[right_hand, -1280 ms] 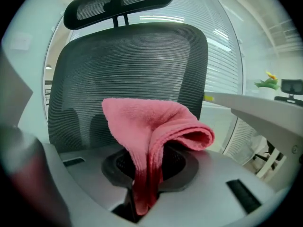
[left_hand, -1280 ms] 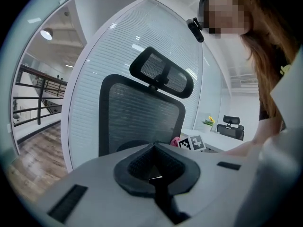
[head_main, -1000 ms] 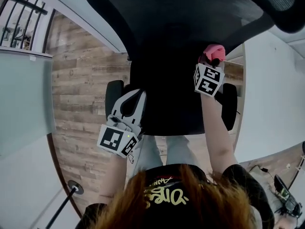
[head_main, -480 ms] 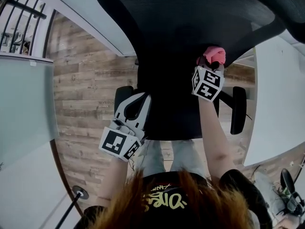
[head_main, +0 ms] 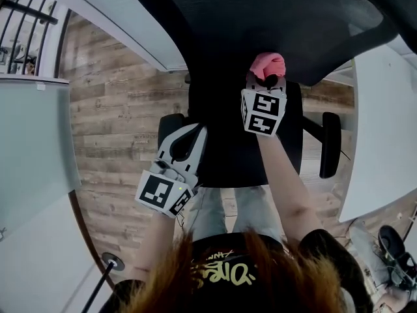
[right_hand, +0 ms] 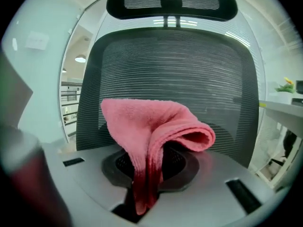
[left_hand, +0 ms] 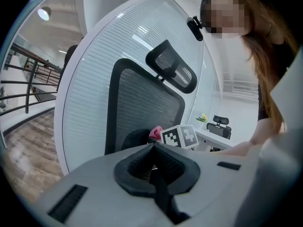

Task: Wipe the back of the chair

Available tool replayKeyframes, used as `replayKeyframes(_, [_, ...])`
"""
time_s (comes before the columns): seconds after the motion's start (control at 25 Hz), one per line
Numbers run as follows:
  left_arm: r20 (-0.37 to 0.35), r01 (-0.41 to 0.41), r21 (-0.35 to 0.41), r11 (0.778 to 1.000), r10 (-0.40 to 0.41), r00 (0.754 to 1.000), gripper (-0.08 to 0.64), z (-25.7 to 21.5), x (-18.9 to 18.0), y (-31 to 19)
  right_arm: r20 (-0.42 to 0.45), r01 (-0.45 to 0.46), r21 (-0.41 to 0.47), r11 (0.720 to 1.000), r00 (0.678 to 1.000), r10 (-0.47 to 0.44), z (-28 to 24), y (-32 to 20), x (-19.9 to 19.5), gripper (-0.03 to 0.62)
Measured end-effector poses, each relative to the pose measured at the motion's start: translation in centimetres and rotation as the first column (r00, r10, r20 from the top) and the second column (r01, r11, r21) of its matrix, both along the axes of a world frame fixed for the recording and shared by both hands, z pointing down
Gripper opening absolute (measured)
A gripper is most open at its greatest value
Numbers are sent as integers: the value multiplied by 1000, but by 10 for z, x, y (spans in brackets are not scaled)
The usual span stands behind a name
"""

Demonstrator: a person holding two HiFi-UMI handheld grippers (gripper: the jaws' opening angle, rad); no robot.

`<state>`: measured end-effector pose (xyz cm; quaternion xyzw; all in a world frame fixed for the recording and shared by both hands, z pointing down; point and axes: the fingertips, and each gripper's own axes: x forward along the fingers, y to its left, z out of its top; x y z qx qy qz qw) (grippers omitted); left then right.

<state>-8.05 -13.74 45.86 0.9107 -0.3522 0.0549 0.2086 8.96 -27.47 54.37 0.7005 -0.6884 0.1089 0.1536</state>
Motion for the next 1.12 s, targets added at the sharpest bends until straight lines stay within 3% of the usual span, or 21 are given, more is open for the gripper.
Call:
replayKeyframes(0.36, [-16, -2, -26, 1000, 2, 1000, -8, 9, -6, -2, 54, -23, -6, 1000, 998, 23, 0, -2, -16, 64])
replayKeyframes(0.64, [-23, -19, -30, 999, 19, 1000, -8, 9, -7, 0, 32, 158, -22, 987, 987, -157, -9, -8, -73, 64])
replayKeyframes(0.88, [-25, -8, -43, 999, 7, 1000, -8, 13, -17, 5, 64, 252, -38, 967, 966, -249, -11, -11, -105, 64])
replayKeyframes(1.12, [-23, 13, -56, 998, -14, 1000, -8, 18, -29, 9, 108, 392, -54, 918, 917, -385, -10, -13, -148, 64])
